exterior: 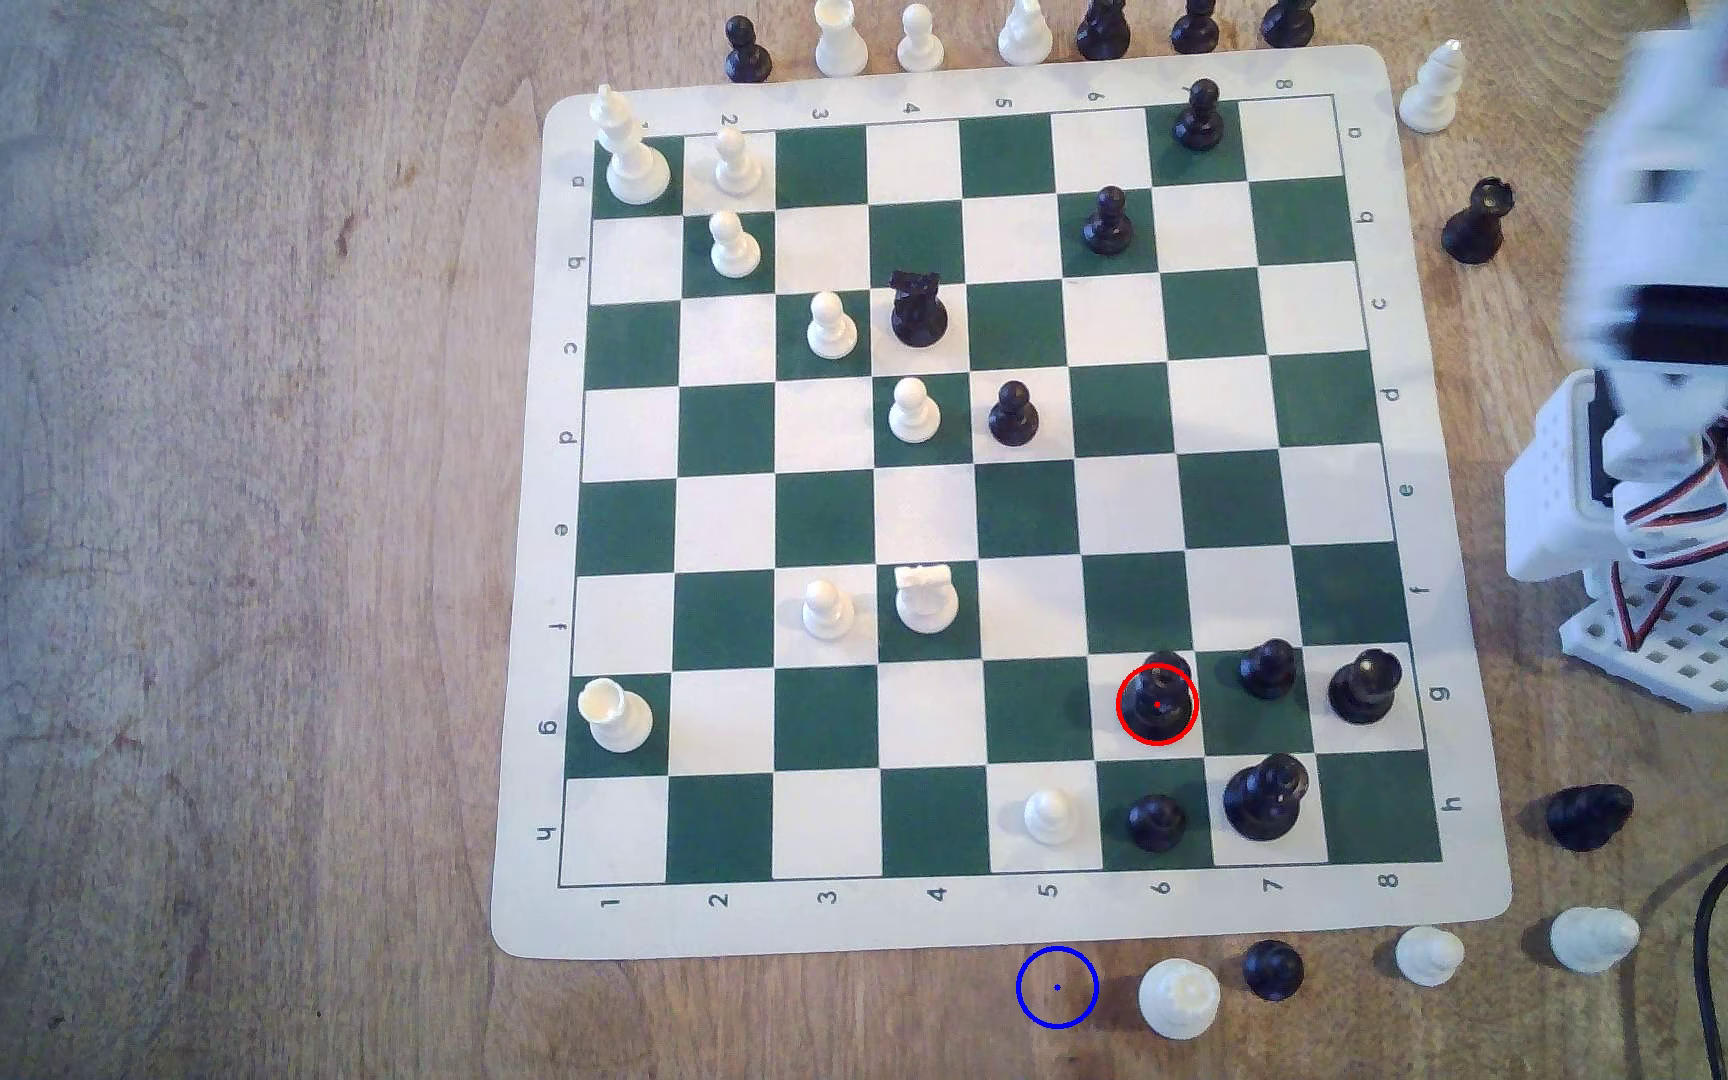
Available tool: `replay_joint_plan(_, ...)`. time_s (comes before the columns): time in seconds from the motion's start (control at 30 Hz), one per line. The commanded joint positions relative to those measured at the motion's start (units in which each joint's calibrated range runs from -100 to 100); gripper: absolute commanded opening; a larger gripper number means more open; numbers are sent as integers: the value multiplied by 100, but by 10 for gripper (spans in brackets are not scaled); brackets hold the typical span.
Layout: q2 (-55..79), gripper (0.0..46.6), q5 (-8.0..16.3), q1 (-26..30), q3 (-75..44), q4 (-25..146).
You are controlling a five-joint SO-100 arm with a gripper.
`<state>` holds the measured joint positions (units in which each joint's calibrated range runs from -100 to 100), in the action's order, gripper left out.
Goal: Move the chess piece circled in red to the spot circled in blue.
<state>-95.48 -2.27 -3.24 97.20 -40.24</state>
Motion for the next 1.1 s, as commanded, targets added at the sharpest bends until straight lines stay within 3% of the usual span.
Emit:
replay_joint_plan(0.0, -28, 2, 29, -78, -554, 2746)
replay_joint_plan(0.43, -28, 2, 39, -164, -2648, 8029)
replay_joint_plan(0.5, 99, 40, 20, -164, -2929, 8872)
replay_joint_plan(0.63, 787, 24, -10, 352, -3383, 9487)
replay_joint_plan(0.77, 1339, 43, -15, 852, -3410, 9650)
replay_joint_plan(0.93, 2892, 80, 215, 1455, -3936, 10003)
replay_joint_plan(1.07, 3868, 111, 386, 1611, -4489, 10404)
